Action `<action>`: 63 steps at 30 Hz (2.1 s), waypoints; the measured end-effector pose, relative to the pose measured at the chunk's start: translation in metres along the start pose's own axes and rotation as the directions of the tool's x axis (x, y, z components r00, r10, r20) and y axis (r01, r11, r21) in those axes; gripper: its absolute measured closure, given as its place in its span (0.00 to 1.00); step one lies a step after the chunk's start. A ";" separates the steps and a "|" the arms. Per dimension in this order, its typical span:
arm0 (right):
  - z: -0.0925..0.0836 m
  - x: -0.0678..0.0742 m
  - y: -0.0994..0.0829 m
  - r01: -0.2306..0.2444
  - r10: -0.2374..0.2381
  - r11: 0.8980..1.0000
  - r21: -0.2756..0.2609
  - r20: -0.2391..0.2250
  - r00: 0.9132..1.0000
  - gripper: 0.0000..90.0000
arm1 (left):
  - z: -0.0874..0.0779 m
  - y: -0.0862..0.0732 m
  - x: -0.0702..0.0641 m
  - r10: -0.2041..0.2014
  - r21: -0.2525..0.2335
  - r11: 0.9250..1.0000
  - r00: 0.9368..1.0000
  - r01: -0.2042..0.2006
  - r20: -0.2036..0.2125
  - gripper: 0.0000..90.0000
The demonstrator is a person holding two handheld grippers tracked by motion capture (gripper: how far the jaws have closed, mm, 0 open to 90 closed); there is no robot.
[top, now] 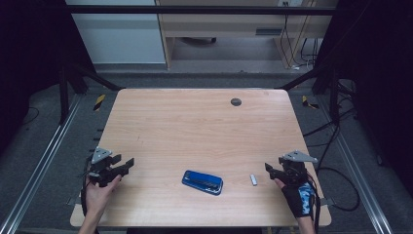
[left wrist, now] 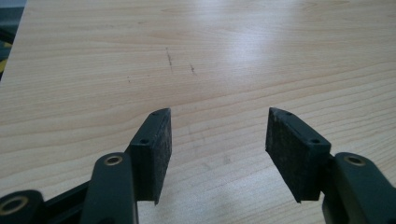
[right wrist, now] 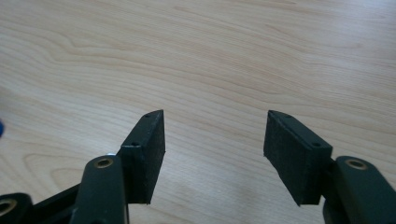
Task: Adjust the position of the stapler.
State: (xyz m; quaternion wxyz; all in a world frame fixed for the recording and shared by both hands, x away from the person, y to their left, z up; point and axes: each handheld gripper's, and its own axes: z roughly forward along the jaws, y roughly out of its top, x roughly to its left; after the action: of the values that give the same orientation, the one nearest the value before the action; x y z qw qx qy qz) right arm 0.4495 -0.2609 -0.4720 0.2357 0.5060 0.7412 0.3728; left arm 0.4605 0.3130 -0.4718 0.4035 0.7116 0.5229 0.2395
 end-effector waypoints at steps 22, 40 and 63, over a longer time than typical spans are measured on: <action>-0.009 0.053 0.042 0.177 -0.171 0.984 0.020 -0.181 0.969 0.47 | -0.003 0.000 -0.004 0.048 0.037 0.998 0.998 -0.049 0.038 0.51; -0.012 0.098 0.097 0.310 -0.285 0.951 0.018 -0.340 0.896 0.58 | -0.002 0.002 -0.011 0.073 0.069 0.995 0.996 -0.077 0.058 0.51; 0.022 0.138 0.114 0.453 -0.352 0.882 0.128 -0.461 0.815 0.56 | -0.001 0.003 -0.014 0.084 0.077 0.993 0.994 -0.090 0.070 0.50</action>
State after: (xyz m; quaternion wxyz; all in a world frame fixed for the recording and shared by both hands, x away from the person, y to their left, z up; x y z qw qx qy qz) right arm 0.4785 -0.1021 -0.3911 0.0816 0.2669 0.9033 0.3258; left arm 0.4566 0.3001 -0.4680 0.3809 0.7569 0.4868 0.2121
